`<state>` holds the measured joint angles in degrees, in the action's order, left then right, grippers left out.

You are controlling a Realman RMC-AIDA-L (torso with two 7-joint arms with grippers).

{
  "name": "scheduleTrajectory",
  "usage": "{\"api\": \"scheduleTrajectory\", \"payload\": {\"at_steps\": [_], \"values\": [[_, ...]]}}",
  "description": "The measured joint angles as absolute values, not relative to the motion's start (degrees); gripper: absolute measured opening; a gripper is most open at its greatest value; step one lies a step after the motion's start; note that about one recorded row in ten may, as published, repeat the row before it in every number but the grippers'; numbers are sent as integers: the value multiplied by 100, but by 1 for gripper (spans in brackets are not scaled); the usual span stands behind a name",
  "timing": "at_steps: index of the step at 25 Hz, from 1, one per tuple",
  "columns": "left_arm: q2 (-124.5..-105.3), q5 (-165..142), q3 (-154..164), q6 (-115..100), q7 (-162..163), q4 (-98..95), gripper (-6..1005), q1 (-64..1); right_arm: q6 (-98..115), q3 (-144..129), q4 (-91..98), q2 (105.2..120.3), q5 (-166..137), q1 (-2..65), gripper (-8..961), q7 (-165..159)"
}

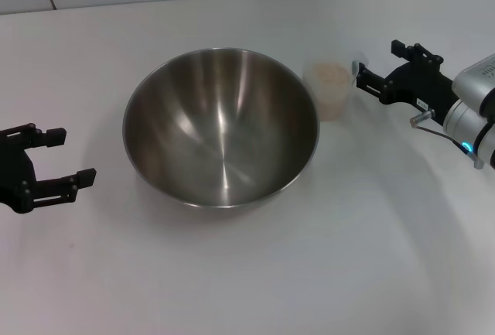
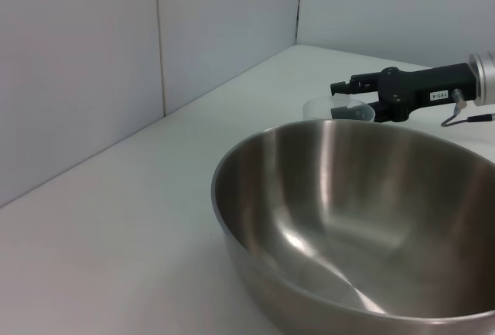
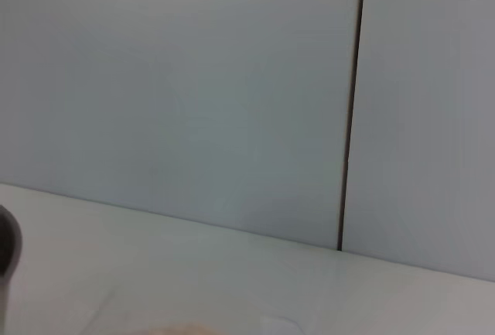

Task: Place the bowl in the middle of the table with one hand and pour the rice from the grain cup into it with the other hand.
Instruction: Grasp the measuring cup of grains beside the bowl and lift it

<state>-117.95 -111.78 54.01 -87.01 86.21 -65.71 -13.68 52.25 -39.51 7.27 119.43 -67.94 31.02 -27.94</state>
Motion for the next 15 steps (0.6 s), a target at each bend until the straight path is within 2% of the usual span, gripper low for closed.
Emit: {"api": "scheduleTrajectory", "payload": {"at_steps": [4,15], "values": [[-11795,-11178,5403,-8701,8621,-6567,793,-1370,5304,-3954,704,11951,-6800,3103,814,-2794],[-11795,-11178,5410,-8701,8622,-6565,793,-1383,5561,-3924,707,11952,-6793,3067,375,-2754]]}}
